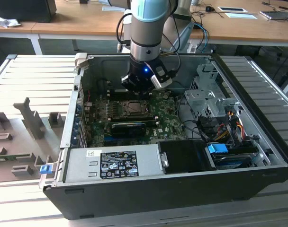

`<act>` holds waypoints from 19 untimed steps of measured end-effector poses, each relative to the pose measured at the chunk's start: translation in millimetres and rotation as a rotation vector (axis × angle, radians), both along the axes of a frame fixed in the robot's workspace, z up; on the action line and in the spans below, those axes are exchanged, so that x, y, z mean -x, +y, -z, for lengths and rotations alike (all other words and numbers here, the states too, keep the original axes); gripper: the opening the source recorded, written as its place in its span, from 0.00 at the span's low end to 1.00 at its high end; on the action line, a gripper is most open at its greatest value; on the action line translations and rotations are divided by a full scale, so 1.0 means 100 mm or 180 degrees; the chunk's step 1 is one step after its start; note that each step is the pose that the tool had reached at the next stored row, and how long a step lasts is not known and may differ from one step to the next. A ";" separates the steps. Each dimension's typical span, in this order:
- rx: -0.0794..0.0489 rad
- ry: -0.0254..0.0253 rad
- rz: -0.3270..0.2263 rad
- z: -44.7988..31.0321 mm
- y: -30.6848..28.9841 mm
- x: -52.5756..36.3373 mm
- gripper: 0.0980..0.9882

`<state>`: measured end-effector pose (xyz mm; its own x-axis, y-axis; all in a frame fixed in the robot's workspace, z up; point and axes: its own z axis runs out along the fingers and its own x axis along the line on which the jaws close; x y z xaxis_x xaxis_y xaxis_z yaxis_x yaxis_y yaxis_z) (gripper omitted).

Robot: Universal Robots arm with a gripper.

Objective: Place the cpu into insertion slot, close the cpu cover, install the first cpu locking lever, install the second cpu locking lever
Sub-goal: 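Install the second cpu locking lever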

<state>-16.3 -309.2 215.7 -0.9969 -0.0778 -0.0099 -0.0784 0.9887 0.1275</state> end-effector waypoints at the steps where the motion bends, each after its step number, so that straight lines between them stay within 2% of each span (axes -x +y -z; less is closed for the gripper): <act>1: 0.0000 0.0000 0.0000 -0.026 -0.001 -0.001 0.01; 3: 0.0000 0.0000 0.0000 -0.086 -0.001 -0.001 0.01; 5: 0.0001 -0.0001 -0.0001 -0.099 -0.011 -0.002 0.01; 8: 0.0002 0.0000 -0.0001 -0.098 -0.123 -0.001 0.01; 11: 0.0001 0.0000 0.0000 -0.094 -0.191 0.000 0.01; 15: 0.0002 0.0000 -0.0001 -0.110 -0.197 -0.001 0.01; 19: 0.0002 0.0000 -0.0001 -0.172 -0.197 -0.001 0.01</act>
<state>-16.3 -328.9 233.0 -0.9969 -0.0780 -0.0100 -0.0786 0.9888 0.1268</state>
